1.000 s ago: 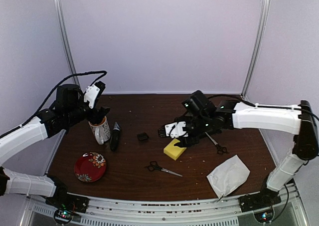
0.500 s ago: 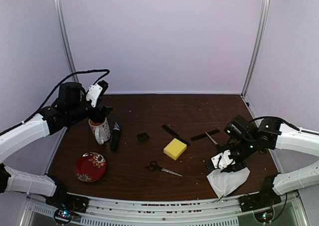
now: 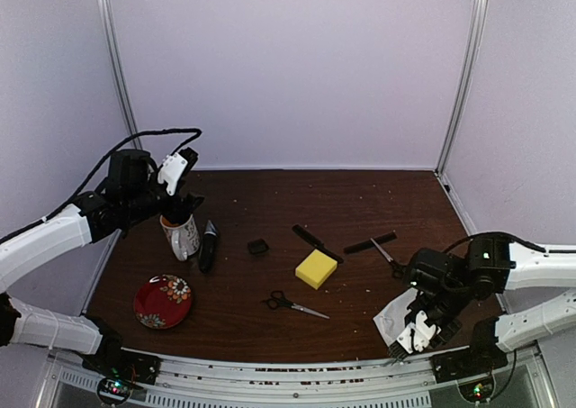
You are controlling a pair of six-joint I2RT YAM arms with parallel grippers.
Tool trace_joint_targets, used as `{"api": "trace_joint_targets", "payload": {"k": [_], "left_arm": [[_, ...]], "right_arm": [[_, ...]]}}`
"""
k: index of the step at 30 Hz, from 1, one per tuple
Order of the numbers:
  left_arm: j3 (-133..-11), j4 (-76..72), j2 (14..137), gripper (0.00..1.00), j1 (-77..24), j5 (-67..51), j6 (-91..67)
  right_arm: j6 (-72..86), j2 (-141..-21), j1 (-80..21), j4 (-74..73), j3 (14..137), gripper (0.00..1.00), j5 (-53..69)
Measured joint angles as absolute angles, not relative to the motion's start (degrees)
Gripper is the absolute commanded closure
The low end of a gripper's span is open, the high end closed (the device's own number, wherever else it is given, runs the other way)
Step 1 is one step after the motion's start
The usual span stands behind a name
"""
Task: Sort the hair-cutting tools
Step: Move the kit bag to the center of the board.
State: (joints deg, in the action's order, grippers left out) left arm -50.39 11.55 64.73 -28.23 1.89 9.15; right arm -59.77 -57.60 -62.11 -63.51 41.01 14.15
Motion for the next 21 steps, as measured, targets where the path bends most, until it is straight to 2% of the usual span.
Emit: {"api": "trace_joint_targets", "payload": {"k": [7, 16, 21], "left_arm": [[-50.39, 11.60, 64.86, 0.32, -28.23, 2.33, 9.41], [-50.39, 11.60, 64.86, 0.32, -28.25, 2.33, 9.52], [-50.39, 11.60, 64.79, 0.32, -28.25, 2.28, 9.52]], "right_arm": [[-57.39, -61.56, -70.72, -59.72, 40.40, 0.66, 12.60], [-55.53, -69.49, -75.96, -55.77, 41.28, 0.75, 11.94], [-55.44, -72.99, -76.42, -55.42, 42.98, 0.88, 11.81]]}}
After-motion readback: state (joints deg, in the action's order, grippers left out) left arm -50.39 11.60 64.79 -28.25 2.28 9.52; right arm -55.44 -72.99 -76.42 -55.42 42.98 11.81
